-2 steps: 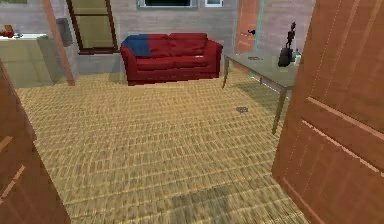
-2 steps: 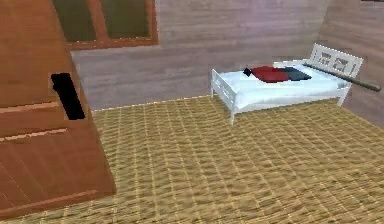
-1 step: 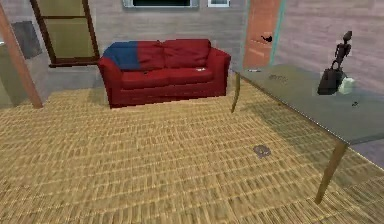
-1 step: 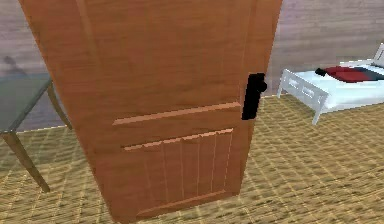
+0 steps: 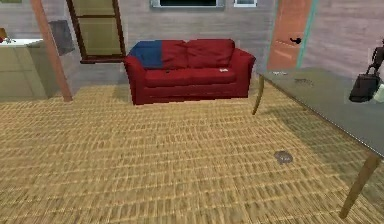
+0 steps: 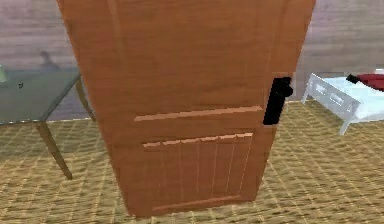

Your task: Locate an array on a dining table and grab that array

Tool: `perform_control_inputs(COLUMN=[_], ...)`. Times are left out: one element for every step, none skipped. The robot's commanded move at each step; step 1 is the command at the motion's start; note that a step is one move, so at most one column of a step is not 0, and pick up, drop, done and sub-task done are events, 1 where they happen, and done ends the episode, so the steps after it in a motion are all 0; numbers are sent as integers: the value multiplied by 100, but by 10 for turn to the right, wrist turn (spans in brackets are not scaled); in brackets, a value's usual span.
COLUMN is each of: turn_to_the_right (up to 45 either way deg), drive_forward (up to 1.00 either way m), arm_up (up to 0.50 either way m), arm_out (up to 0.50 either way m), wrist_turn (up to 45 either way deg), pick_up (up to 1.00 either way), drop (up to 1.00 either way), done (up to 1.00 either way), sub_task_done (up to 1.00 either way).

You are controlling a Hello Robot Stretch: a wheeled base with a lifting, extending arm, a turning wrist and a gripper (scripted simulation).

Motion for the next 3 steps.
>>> perform_control_inputs(turn_to_the_right=[0,450,0], drive_forward=[40,0,45], arm_up=[0,0,0], arm_out=[0,0,0], wrist_turn=[0,0,0], pick_up=[0,0,0], drop=[0,0,0], done=[0,0,0], sub_task_done=[0,0,0])
